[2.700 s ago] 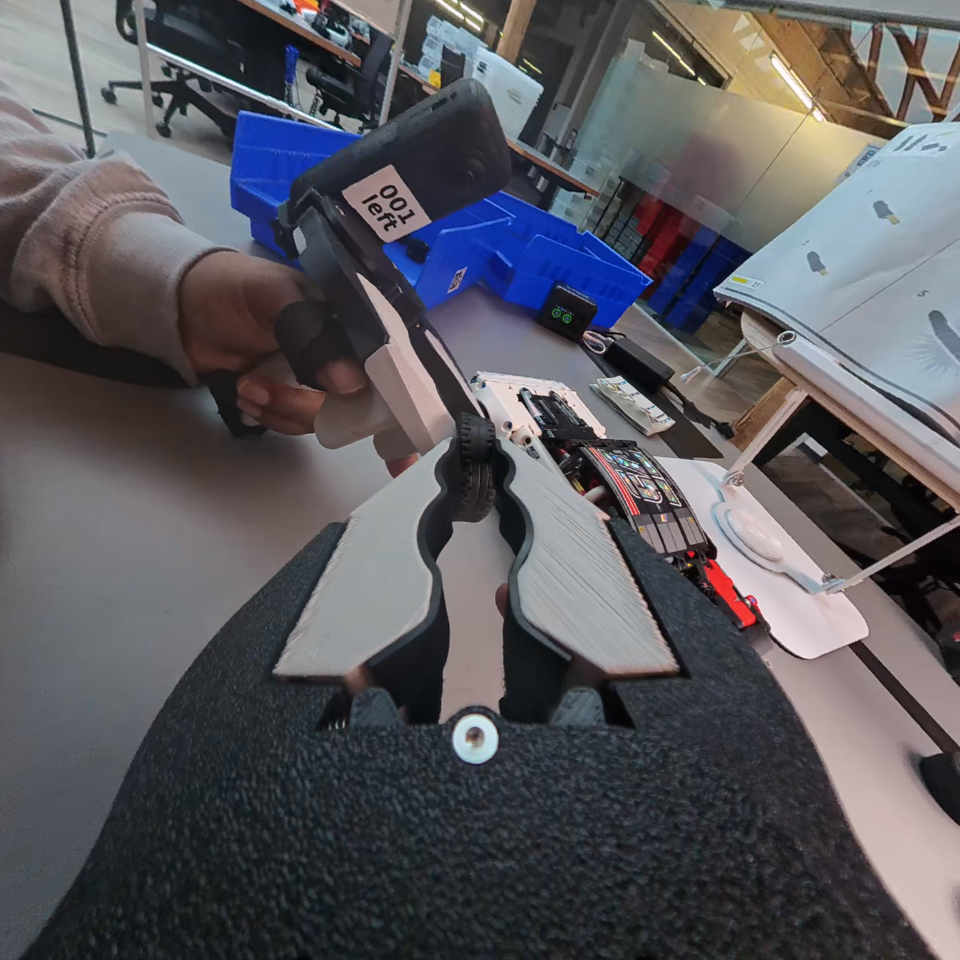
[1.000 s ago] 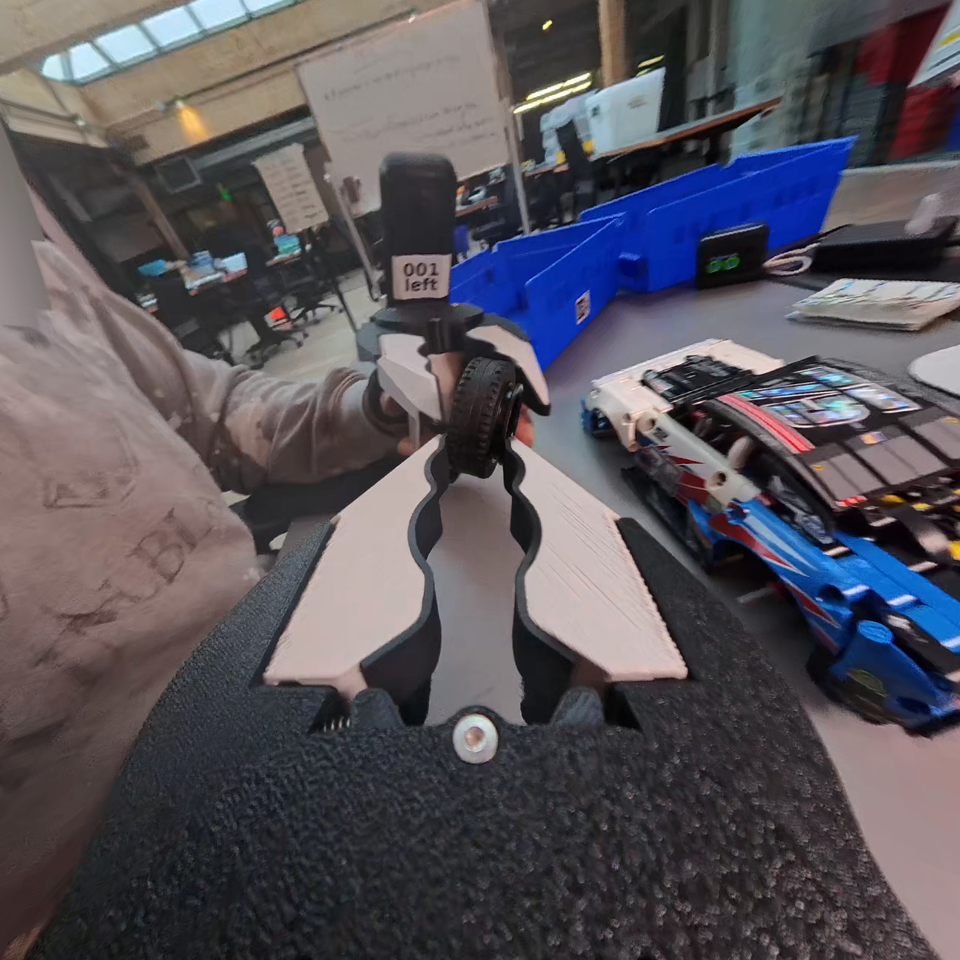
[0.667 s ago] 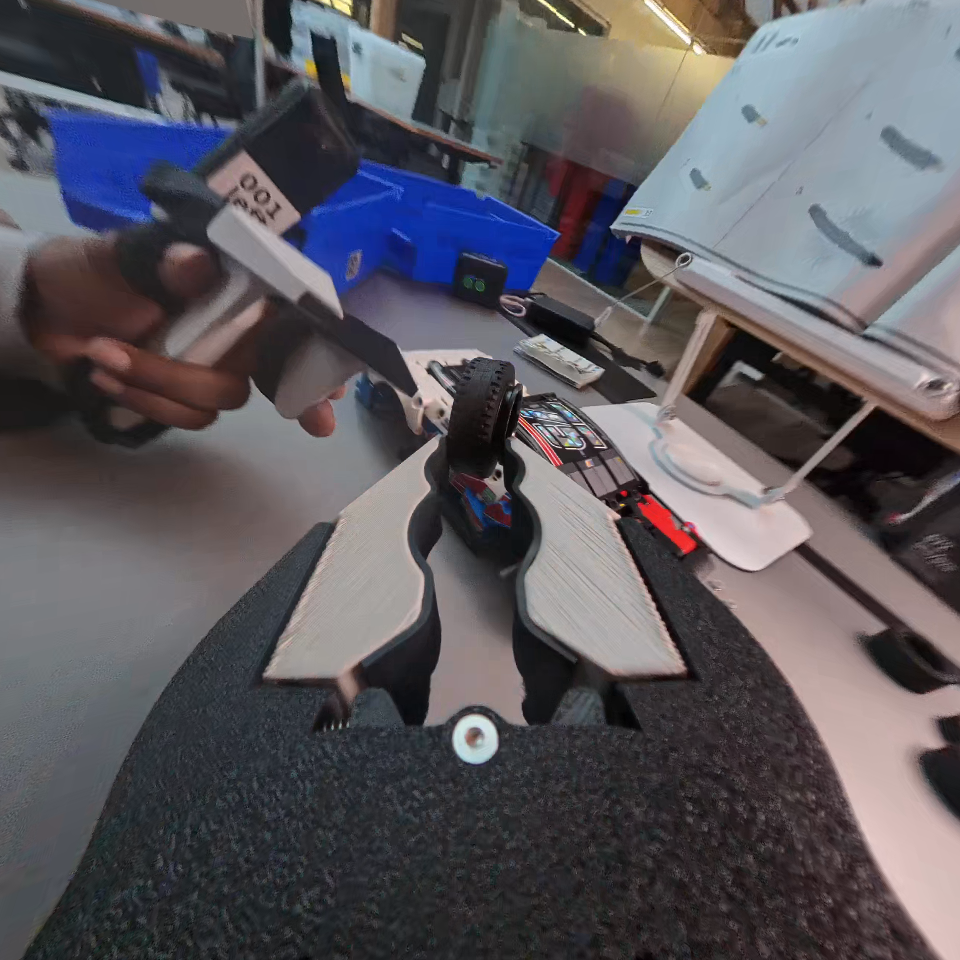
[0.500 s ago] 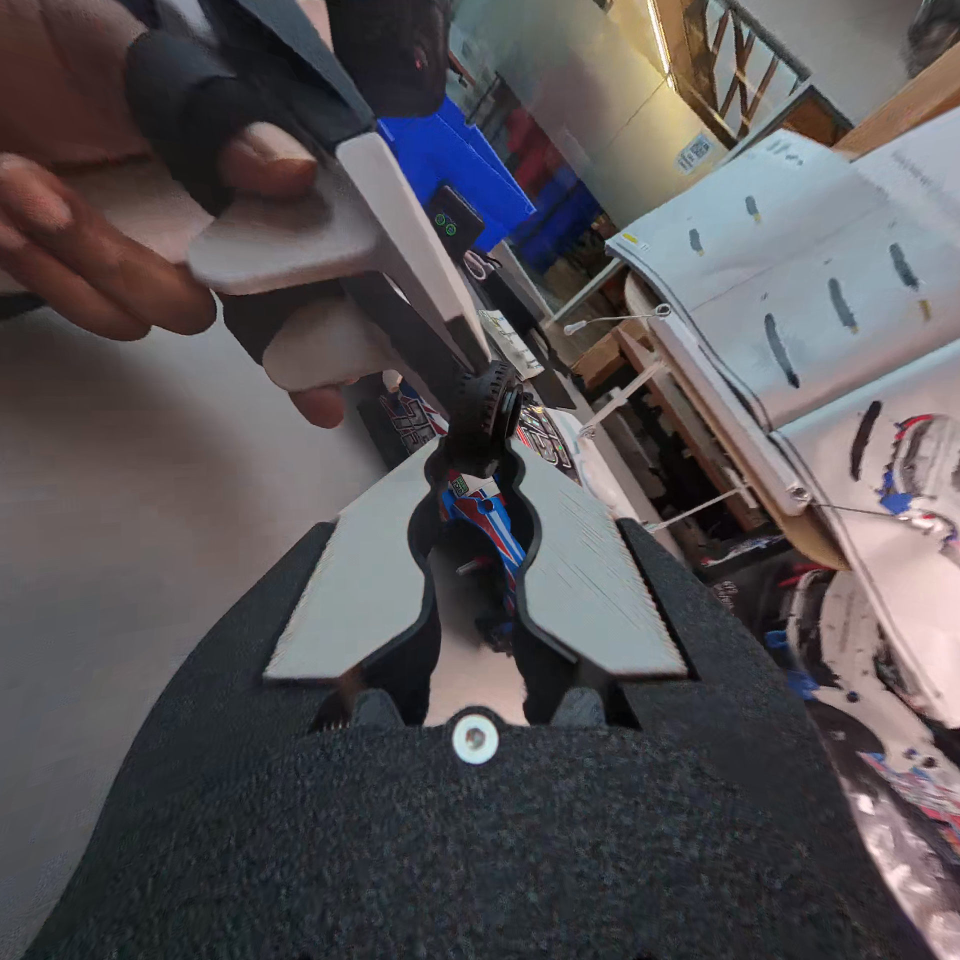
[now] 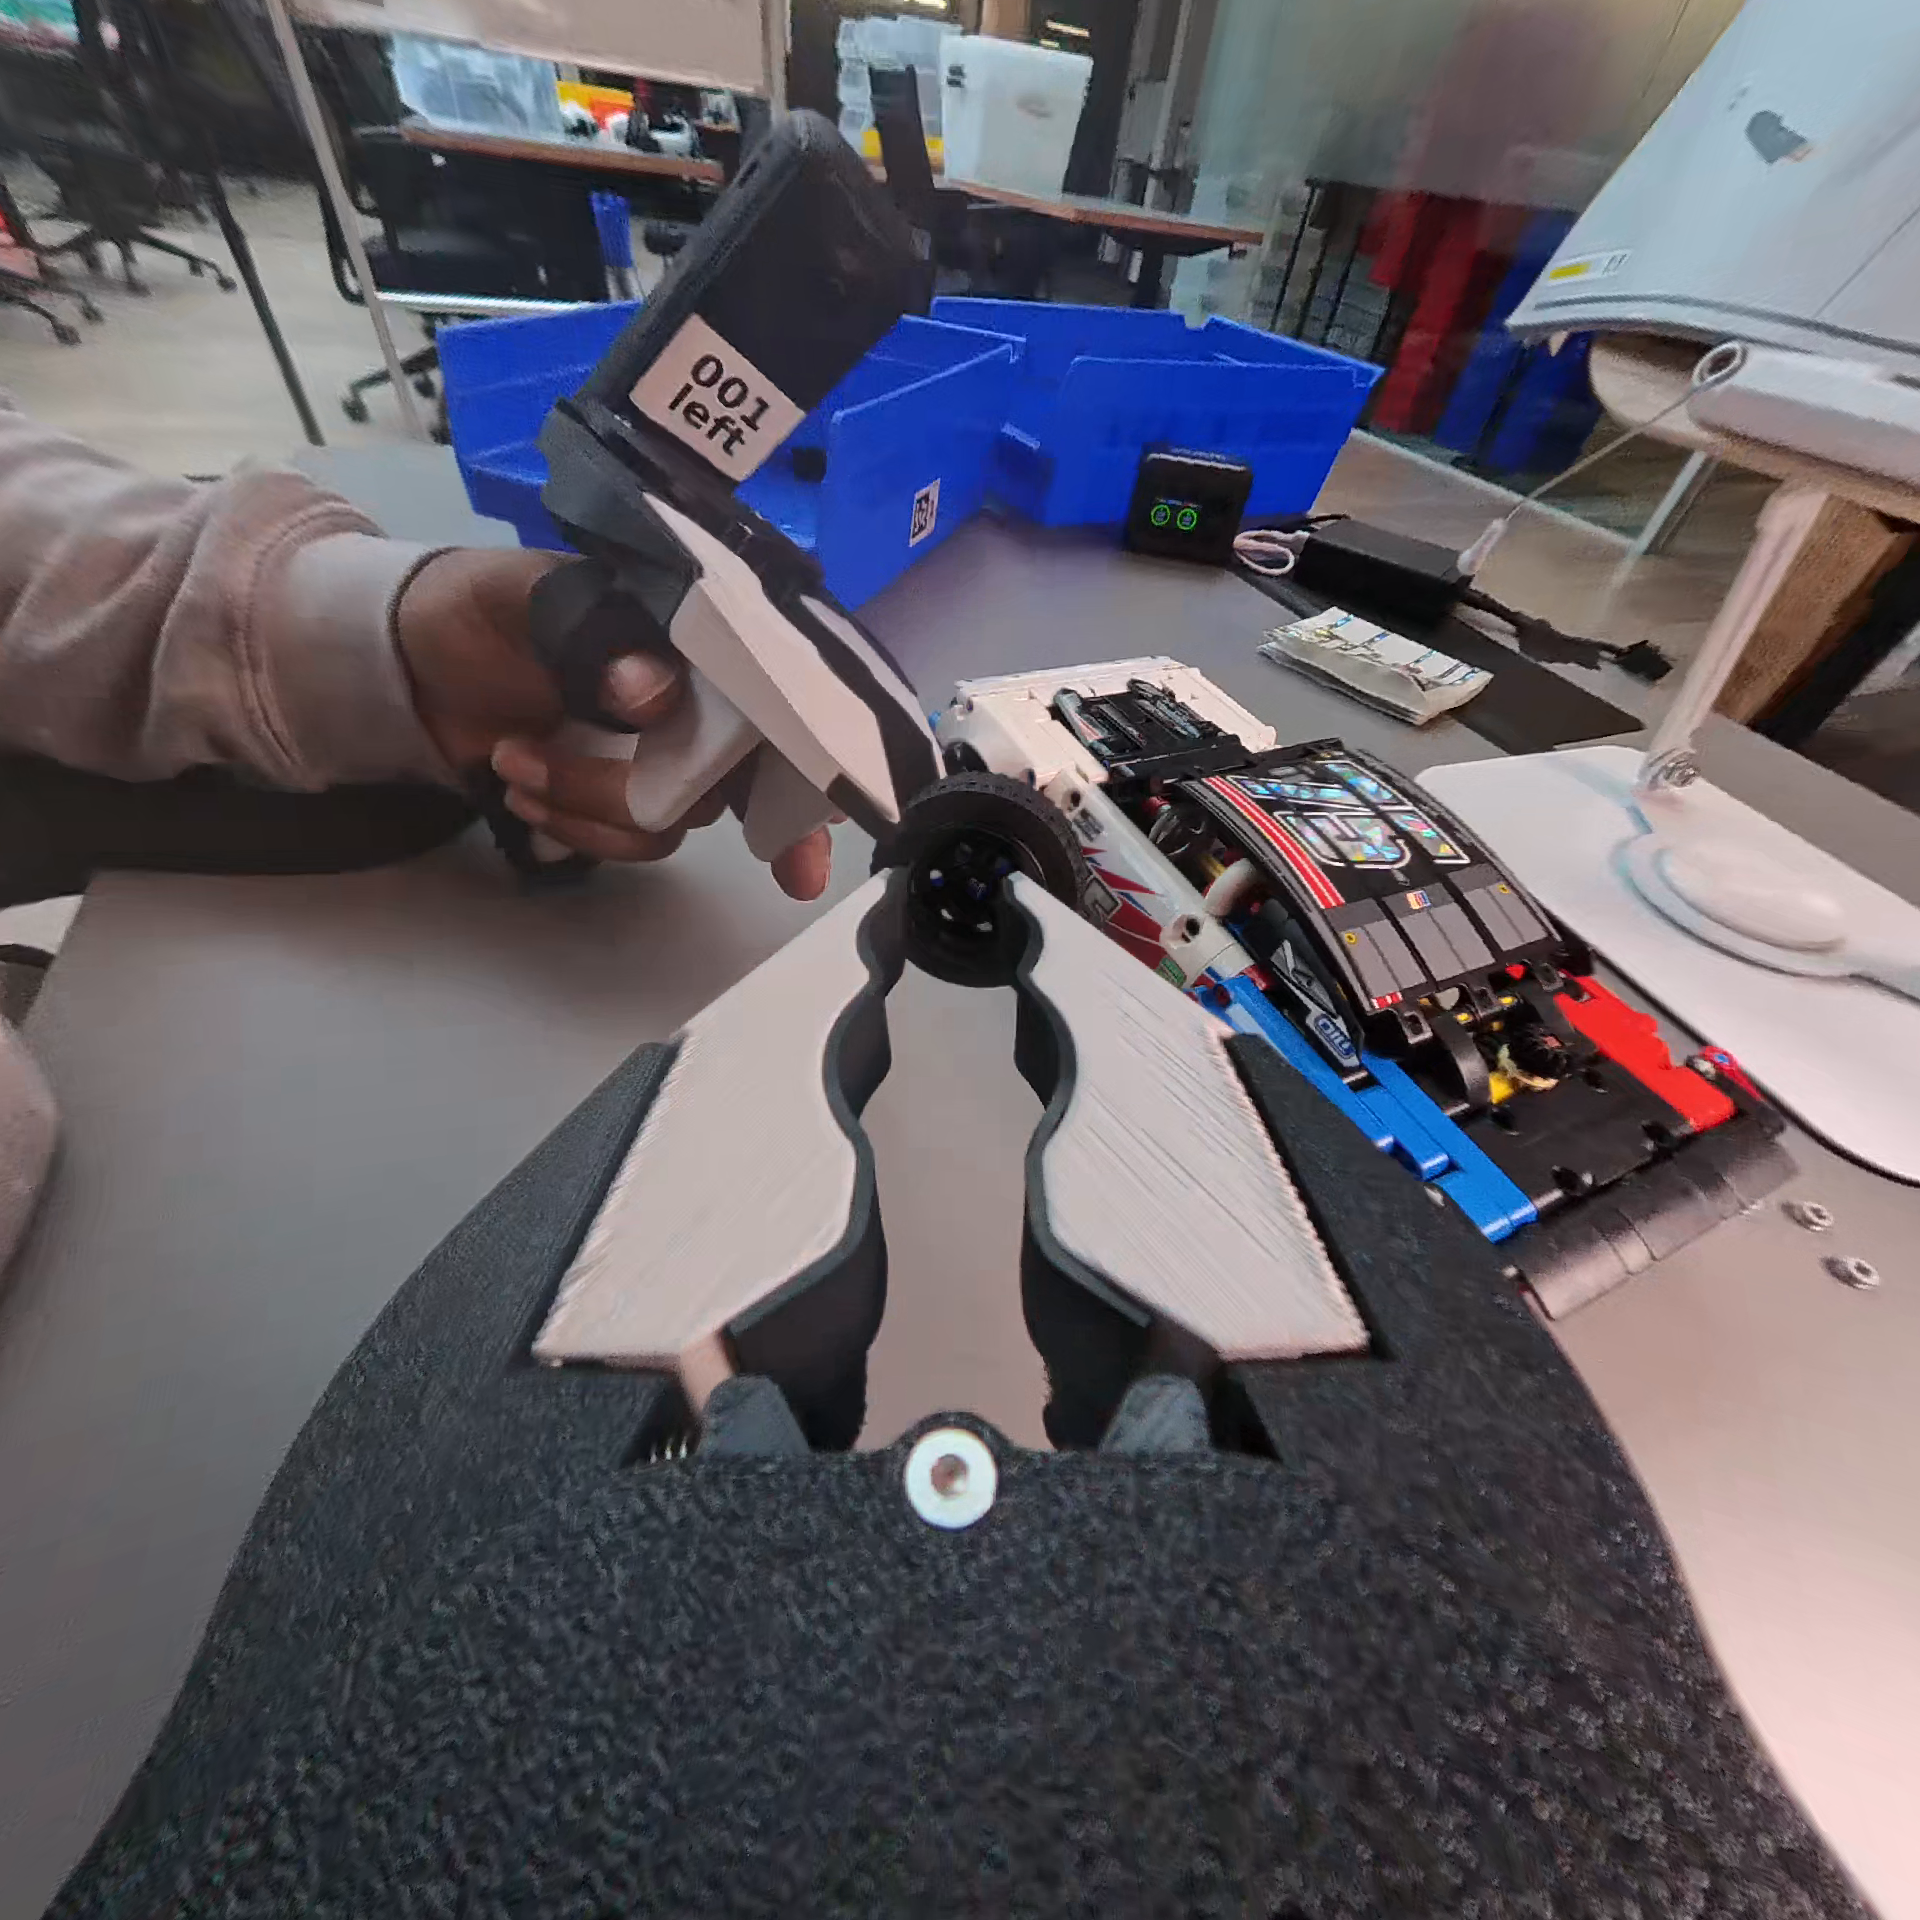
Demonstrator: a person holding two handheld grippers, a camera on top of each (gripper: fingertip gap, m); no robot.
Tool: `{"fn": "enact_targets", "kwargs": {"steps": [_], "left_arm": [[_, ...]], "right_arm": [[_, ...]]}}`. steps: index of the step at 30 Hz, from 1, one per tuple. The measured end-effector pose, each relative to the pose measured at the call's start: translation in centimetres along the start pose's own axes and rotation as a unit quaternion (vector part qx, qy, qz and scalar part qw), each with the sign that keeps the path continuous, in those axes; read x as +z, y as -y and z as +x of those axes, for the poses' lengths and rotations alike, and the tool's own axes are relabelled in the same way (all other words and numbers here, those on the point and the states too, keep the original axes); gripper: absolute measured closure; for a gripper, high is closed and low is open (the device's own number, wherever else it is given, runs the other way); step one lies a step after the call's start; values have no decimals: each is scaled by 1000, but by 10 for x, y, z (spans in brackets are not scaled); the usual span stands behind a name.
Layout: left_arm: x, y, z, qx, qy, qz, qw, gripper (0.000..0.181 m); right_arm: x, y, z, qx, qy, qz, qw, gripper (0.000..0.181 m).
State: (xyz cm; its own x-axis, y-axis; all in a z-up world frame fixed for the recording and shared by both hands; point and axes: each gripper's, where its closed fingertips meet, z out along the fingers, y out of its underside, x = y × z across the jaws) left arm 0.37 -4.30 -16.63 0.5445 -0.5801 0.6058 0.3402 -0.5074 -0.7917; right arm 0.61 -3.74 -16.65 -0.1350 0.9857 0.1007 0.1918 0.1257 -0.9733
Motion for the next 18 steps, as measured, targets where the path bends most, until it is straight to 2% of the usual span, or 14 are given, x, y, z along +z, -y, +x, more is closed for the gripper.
{"fn": "enact_targets", "kwargs": {"steps": [6,9,11,18], "left_arm": [[1,5,-2,7,27,24,999,171],[1,9,-3,3,37,36,999,171],[1,9,-4,-7,37,38,999,171],[0,5,-9,-27,52,36,998,172]], "right_arm": [[2,-1,2,15,-25,-14,999,168],[5,-2,-1,-4,-50,-26,998,165],[6,-3,4,-27,-77,-34,996,170],[9,-7,7,-60,-115,-63,990,170]]}}
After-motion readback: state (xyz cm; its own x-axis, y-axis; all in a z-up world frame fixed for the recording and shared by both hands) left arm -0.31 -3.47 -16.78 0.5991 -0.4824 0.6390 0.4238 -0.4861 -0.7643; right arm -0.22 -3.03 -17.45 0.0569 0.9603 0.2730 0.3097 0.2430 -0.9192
